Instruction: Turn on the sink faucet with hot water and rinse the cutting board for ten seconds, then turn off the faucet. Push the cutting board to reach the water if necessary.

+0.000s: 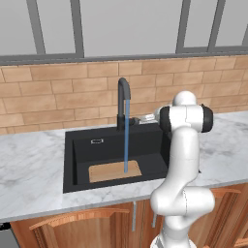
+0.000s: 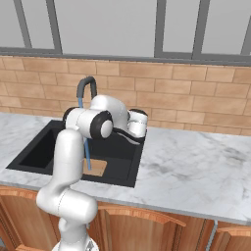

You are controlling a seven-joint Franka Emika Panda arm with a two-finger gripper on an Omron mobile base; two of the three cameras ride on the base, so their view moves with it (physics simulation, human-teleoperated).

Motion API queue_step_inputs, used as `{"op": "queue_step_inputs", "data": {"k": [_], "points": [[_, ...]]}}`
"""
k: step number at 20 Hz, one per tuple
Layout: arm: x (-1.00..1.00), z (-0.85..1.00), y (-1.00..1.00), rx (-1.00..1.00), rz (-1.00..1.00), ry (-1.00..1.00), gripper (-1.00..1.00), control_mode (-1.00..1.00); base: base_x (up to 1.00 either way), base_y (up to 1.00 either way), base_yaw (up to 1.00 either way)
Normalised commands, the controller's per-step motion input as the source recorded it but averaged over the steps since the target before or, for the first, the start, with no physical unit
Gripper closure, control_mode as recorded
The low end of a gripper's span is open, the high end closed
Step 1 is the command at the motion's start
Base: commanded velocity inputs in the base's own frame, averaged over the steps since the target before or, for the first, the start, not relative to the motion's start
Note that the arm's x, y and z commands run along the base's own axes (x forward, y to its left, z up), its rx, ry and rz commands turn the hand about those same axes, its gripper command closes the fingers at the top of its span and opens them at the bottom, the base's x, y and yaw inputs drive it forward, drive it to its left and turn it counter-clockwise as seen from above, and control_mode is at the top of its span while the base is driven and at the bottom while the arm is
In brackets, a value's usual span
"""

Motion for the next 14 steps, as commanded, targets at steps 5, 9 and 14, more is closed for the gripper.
{"op": "queue_step_inputs", "data": {"k": [5,9,14], "points": [[0.0,0.0,0.0,0.0,0.0,0.0,-1.0,-1.0,0.0,0.0,0.0],[0.0,0.0,0.0,0.0,0.0,0.0,-1.0,-1.0,0.0,0.0,0.0],[0.0,0.0,0.0,0.0,0.0,0.0,-1.0,-1.0,0.0,0.0,0.0]]}}
